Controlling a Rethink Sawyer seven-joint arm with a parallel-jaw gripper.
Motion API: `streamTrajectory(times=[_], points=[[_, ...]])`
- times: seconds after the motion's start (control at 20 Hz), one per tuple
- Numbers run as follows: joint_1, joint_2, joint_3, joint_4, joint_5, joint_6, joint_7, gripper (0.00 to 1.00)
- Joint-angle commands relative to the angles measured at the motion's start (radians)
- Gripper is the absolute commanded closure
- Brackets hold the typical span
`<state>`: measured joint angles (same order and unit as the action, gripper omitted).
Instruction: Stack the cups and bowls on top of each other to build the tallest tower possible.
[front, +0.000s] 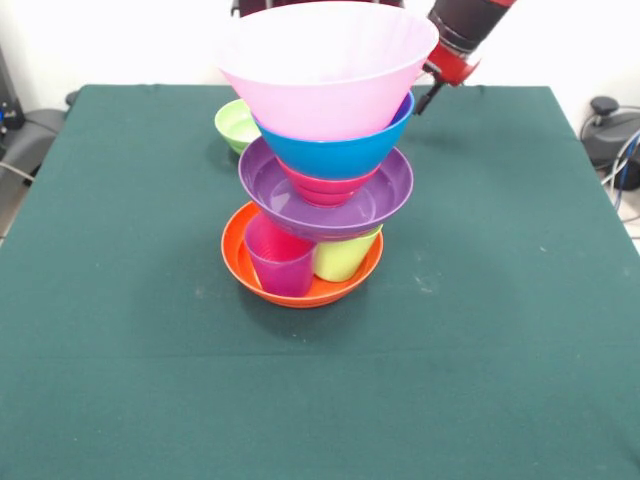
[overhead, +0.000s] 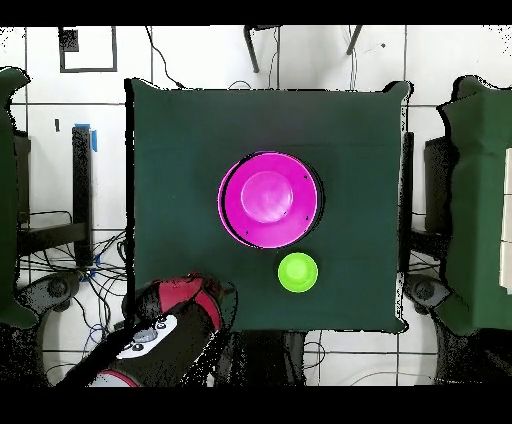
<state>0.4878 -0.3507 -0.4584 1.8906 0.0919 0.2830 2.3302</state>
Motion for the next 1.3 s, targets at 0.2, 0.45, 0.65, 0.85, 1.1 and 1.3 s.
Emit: streamTrajectory(times=[0.2,0.45,0.65,0.85,1.1,1.3], points=[[0.003,0.133,0.003,0.002,-0.101,-0.161,0.08,0.0],[-0.004,0.143,-0.039,-0.031,-0.146,-0.158,0.038,0.0],[-0.001,0.111,-0.063,-0.022,-0.189,-0.137,0.018,0.0],[-0.023,0.101,-0.065,-0.02,-0.233,-0.149,0.009,0.0],[-0.027,0.107,-0.075,-0.037,-0.272,-0.149,0.013,0.0],[-0.041,0.101,-0.079,-0.048,-0.31,-0.171,0.008,0.0]])
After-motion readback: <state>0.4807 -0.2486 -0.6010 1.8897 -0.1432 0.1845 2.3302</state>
